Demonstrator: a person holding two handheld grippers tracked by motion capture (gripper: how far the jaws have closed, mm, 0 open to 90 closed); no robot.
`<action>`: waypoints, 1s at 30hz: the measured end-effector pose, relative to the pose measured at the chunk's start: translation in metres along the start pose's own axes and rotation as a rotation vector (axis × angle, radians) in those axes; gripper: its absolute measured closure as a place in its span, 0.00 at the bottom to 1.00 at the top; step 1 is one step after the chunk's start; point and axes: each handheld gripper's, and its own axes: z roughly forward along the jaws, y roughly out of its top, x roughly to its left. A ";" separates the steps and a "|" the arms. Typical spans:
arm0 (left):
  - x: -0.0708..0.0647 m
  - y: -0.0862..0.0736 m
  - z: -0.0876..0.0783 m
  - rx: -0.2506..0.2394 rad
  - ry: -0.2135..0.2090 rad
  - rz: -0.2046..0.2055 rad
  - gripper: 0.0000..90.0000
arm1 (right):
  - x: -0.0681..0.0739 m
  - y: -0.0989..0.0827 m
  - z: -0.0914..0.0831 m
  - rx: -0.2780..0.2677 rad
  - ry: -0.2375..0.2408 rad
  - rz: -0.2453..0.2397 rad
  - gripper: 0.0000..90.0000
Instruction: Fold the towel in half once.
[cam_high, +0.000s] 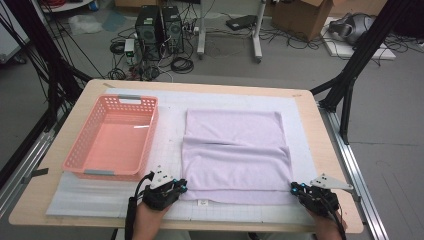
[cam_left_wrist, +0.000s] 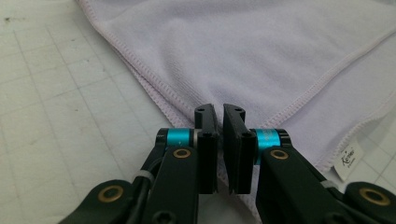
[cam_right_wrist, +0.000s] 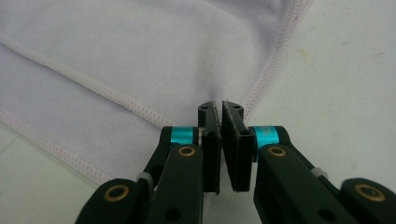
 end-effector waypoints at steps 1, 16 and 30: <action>-0.001 0.000 -0.001 -0.005 0.004 0.005 0.95 | 0.001 0.000 -0.001 0.000 -0.005 -0.006 0.96; 0.002 -0.004 -0.035 -0.102 -0.105 -0.116 0.96 | 0.007 -0.004 -0.028 -0.052 0.041 -0.013 0.97; -0.005 -0.019 -0.047 -0.090 -0.069 -0.114 0.69 | 0.013 -0.018 -0.042 -0.022 0.054 0.017 0.78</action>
